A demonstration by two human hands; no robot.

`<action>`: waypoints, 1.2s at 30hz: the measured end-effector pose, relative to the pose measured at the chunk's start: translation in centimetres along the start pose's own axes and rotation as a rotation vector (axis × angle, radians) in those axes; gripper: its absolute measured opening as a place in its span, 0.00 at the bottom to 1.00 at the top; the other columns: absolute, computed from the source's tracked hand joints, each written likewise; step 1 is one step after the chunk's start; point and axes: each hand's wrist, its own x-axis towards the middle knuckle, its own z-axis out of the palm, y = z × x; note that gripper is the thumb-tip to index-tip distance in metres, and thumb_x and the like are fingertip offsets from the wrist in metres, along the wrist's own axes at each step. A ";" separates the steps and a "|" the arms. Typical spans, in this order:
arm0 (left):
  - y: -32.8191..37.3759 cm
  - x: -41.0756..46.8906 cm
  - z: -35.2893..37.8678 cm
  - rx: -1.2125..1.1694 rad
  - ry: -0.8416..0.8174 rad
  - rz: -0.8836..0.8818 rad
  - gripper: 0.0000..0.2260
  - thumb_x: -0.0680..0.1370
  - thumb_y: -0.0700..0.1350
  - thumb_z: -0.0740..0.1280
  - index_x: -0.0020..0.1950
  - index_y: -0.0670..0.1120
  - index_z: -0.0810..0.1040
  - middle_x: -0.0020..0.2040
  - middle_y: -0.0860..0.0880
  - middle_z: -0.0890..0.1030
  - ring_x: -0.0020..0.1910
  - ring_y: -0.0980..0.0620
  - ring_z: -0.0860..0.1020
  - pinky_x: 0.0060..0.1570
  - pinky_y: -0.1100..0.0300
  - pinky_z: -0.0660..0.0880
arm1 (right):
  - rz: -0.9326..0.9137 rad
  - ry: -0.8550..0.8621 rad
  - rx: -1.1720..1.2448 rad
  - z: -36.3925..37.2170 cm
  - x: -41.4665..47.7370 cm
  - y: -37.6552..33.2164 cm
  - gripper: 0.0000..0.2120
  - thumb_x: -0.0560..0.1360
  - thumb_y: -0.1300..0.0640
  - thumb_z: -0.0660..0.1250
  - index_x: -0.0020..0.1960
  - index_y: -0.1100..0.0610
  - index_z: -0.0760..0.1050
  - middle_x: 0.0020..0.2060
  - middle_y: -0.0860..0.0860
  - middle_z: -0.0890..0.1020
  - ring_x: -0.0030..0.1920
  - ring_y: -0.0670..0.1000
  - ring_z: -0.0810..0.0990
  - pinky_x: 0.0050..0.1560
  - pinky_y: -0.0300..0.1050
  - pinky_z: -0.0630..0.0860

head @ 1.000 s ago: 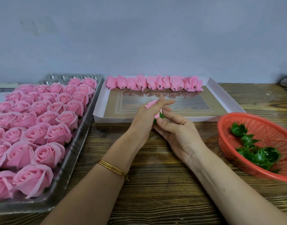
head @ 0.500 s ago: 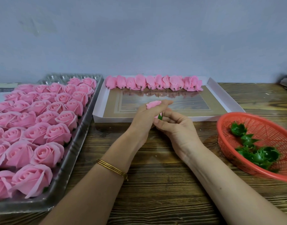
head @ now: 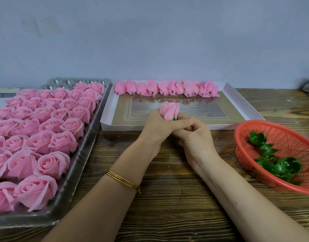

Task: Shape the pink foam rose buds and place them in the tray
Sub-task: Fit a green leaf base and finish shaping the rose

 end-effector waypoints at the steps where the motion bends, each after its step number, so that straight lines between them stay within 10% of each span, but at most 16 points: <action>1: 0.0 0.0 0.0 0.000 -0.003 -0.009 0.16 0.64 0.36 0.80 0.50 0.36 0.82 0.43 0.39 0.85 0.47 0.44 0.84 0.54 0.50 0.80 | 0.001 0.001 -0.002 0.0 0.0 0.0 0.16 0.67 0.76 0.70 0.53 0.65 0.78 0.40 0.54 0.85 0.45 0.51 0.83 0.51 0.43 0.80; 15: -0.1 0.0 0.0 0.025 0.004 0.035 0.08 0.71 0.39 0.76 0.48 0.39 0.83 0.38 0.45 0.85 0.38 0.53 0.83 0.39 0.62 0.79 | 0.060 -0.123 -0.002 -0.2 0.0 -0.5 0.21 0.70 0.76 0.68 0.60 0.63 0.67 0.41 0.52 0.86 0.45 0.47 0.85 0.45 0.38 0.80; 36: 0.5 -0.5 -0.5 0.027 -0.081 0.044 0.20 0.73 0.48 0.74 0.53 0.31 0.78 0.53 0.32 0.81 0.50 0.40 0.82 0.62 0.40 0.74 | 0.090 -0.147 -0.072 -0.7 -0.1 -1.1 0.20 0.72 0.73 0.69 0.54 0.55 0.66 0.41 0.56 0.83 0.38 0.46 0.82 0.36 0.33 0.76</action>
